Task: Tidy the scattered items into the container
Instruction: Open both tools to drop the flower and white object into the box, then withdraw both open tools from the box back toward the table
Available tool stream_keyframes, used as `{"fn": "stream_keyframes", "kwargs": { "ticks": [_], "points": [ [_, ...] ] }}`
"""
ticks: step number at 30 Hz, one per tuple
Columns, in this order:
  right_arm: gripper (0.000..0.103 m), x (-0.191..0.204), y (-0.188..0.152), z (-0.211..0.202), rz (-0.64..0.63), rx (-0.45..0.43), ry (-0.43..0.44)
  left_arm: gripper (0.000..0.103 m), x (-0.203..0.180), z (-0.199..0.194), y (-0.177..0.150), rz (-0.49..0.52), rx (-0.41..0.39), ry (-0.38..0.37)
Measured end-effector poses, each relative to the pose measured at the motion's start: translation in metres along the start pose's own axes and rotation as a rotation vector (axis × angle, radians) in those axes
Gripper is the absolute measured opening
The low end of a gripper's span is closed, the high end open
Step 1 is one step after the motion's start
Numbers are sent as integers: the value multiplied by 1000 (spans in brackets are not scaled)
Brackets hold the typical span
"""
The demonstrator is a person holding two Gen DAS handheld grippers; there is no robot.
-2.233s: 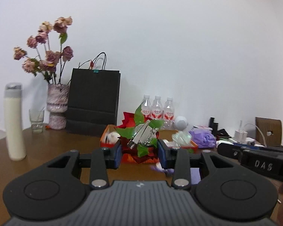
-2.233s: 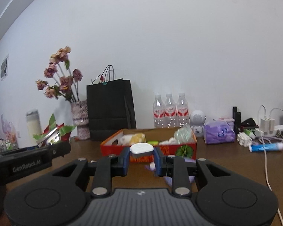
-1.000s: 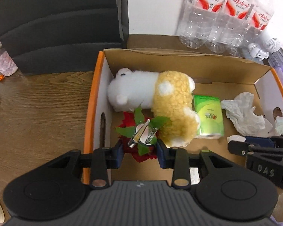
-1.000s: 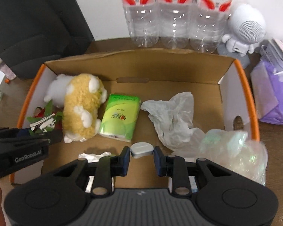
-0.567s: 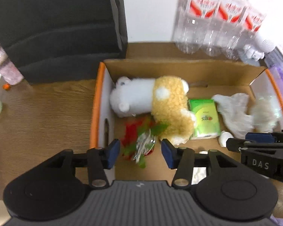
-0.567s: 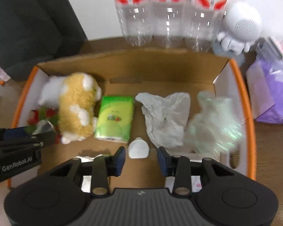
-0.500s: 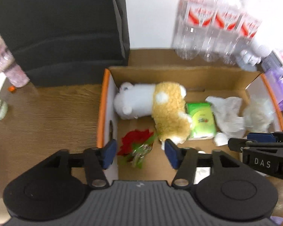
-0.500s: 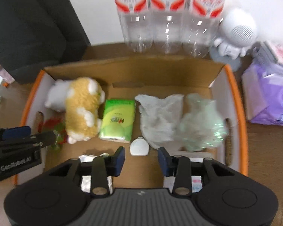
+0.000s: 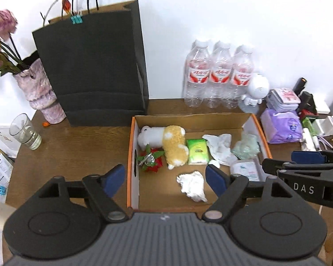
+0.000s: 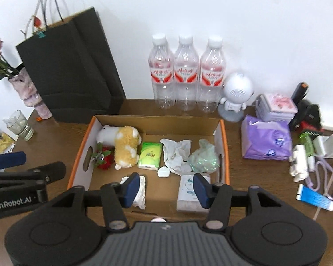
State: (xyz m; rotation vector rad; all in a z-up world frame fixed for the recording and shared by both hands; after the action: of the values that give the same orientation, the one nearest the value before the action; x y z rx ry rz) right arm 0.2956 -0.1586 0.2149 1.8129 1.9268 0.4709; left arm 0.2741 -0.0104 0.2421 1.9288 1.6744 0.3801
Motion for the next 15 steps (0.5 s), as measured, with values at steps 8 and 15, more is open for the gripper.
{"fn": "stream_keyframes", "kwargs": {
  "ticks": [8, 15],
  "points": [
    [59, -11, -14, -34, 20, -53, 3, 97, -13, -24, -17, 12, -78, 19],
    [70, -13, -40, -38, 52, -228, 24, 103, -21, -29, -47, 99, -351, 61]
  ]
}}
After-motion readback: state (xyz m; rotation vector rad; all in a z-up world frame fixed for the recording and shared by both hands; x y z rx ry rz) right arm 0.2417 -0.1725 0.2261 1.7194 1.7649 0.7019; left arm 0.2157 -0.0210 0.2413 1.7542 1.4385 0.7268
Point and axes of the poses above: each gripper's, at about its wrist camera, not at the fingertips, and z roughly the way its jaws point, x to its left, y to its top, the point moved 2 cm from there along z, roughly the way its jaws point, and after that the axes turned 12 degrees about -y, right-handed, at the moved point
